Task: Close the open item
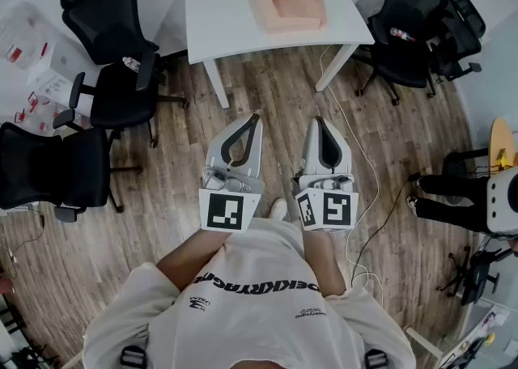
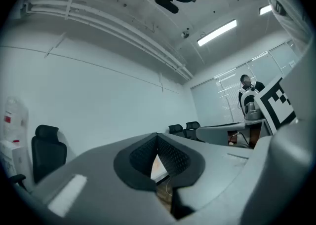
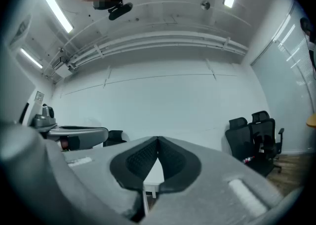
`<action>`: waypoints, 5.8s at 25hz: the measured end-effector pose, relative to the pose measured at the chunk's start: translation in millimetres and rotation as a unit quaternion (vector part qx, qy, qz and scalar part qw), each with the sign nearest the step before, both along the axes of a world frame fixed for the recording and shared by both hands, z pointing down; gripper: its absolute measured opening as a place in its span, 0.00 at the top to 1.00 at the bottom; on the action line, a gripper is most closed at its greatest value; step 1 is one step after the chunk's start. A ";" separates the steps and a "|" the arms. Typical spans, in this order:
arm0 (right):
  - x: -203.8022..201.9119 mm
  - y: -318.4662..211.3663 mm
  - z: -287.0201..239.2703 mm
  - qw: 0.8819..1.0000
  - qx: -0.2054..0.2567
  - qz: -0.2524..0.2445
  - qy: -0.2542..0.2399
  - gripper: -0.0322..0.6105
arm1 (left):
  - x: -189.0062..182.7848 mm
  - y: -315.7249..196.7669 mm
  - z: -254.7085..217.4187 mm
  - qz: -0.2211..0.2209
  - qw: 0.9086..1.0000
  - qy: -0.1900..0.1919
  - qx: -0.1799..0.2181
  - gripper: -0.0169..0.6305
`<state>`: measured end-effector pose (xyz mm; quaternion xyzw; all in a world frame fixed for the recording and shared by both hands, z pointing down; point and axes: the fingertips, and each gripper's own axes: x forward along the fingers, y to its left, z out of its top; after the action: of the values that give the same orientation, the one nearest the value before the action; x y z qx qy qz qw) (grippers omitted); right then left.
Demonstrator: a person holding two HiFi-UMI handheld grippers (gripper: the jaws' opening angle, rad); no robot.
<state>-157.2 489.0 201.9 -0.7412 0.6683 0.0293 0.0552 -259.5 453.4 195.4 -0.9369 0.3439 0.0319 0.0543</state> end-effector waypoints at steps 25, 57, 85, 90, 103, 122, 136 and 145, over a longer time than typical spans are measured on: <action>146.4 -36.2 11.4 0.996 -0.003 -0.087 -0.008 0.95 | 144.6 -24.9 25.7 -0.075 0.997 -0.012 -0.018 0.98; 233.7 -374.6 5.2 0.996 -0.046 -0.082 0.007 0.95 | 217.3 -370.2 20.8 -0.086 0.994 0.017 -0.061 0.98; 332.5 -495.2 91.0 0.990 -0.128 -0.056 -0.031 0.95 | 242.2 -487.3 103.6 -0.128 0.985 -0.038 -0.112 0.98; 339.7 -523.1 120.9 0.984 -0.156 -0.076 -0.046 0.95 | 240.5 -508.4 127.5 -0.151 0.978 -0.065 -0.132 0.98; 353.5 -558.8 182.4 0.965 -0.227 -0.096 -0.088 0.93 | 244.0 -537.9 174.3 -0.171 0.963 -0.088 -0.188 0.98; 371.5 -576.2 243.2 0.940 -0.300 -0.106 -0.120 0.82 | 243.3 -556.0 231.5 -0.177 0.947 -0.092 -0.252 0.98; 374.8 -585.2 265.9 0.927 -0.329 -0.120 -0.137 0.80 | 235.0 -559.6 287.6 -0.192 0.921 -0.094 -0.326 0.97; 370.0 -593.0 278.8 0.917 -0.339 -0.135 -0.163 0.79 | 228.0 -560.4 326.9 -0.198 0.904 -0.106 -0.365 0.97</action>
<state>212.8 -104.0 480.6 -0.6130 0.7134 -0.3280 -0.0875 -31.5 -107.1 522.2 -0.8017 0.5022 -0.2069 -0.2497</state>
